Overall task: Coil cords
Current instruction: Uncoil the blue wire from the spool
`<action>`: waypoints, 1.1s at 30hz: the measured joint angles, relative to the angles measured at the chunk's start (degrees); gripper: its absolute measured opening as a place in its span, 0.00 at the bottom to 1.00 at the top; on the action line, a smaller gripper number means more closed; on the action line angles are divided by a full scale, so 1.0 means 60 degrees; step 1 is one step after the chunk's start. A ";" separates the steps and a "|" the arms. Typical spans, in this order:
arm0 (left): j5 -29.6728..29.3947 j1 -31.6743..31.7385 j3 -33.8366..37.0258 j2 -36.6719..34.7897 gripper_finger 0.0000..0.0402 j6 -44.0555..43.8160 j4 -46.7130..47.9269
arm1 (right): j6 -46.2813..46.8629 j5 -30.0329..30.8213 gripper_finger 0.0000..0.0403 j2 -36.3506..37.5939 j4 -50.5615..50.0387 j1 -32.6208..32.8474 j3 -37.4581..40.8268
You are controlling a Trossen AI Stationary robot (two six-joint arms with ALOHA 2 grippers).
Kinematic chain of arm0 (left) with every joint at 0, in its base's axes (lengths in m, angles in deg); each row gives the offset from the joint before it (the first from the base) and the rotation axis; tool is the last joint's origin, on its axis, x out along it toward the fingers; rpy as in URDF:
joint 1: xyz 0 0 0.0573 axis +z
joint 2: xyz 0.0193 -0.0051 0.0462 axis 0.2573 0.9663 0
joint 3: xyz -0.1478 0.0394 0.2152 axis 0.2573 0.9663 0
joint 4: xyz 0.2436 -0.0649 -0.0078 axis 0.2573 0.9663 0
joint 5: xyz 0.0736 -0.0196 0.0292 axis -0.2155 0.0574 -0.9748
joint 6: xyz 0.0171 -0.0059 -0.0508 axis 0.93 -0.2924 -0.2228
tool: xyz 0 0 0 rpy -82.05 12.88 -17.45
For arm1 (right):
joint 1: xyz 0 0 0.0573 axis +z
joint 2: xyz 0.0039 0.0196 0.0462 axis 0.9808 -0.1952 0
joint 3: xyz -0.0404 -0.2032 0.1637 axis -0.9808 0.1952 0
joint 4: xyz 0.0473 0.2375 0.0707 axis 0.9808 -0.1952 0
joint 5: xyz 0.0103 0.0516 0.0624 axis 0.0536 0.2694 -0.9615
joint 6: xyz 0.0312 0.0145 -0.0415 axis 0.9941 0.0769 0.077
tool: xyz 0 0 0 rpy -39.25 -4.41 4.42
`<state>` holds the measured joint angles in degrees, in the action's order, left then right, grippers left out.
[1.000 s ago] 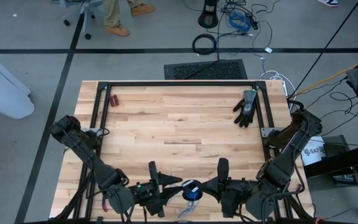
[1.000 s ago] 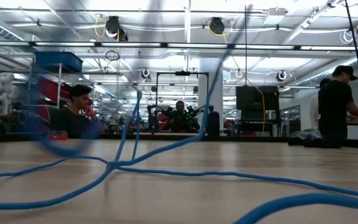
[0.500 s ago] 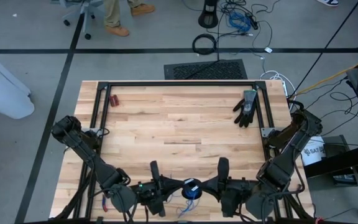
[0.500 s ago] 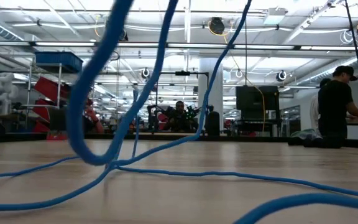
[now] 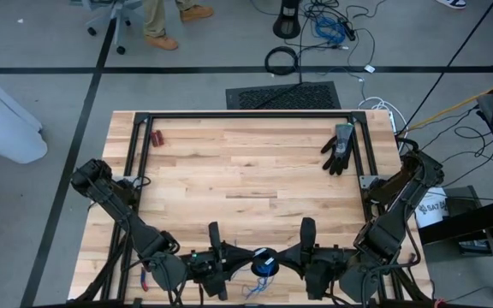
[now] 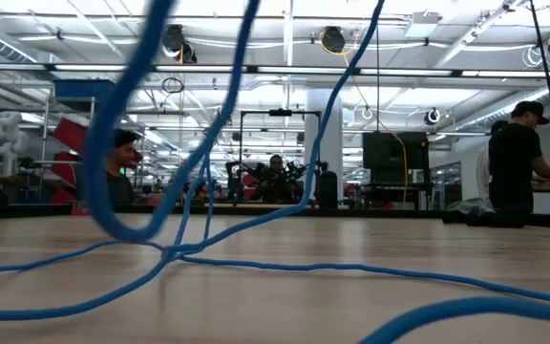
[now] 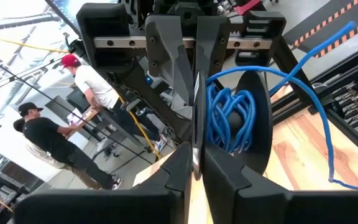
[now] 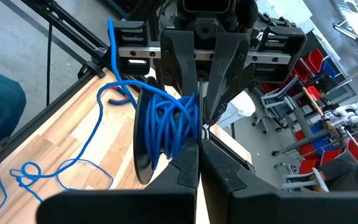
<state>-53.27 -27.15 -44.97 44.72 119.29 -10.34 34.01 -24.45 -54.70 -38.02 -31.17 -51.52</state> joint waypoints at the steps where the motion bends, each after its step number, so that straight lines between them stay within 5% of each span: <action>1: 0.0003 -0.0001 0.0000 0.0000 0.07 0.0001 0.0000 | 0.0007 0.0007 0.00 0.0000 0.0000 0.0000 0.0000; 11: -0.0312 -0.0004 0.0000 0.0000 0.01 0.0084 0.0000 | 0.0214 0.0205 0.01 0.0000 -0.0010 -0.0032 0.0000; 23: -0.3043 0.0018 0.0000 -0.0051 0.00 0.1415 0.0085 | 0.1763 0.4288 0.20 -0.0004 -0.0254 0.0740 0.0000; 28: -0.3360 0.0094 0.0000 -0.0427 0.00 0.1759 0.0051 | 0.4674 0.3619 0.24 -0.0110 -0.1784 0.0717 -0.0007; 33: -0.3287 0.0023 -0.0007 -0.0590 0.00 0.1756 -0.0025 | 0.5544 0.3373 0.27 -0.0701 -0.2347 0.0129 0.0003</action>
<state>-73.00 -27.02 -45.01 41.18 129.82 -10.49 67.27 -4.21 -58.91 -52.10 -30.40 -51.51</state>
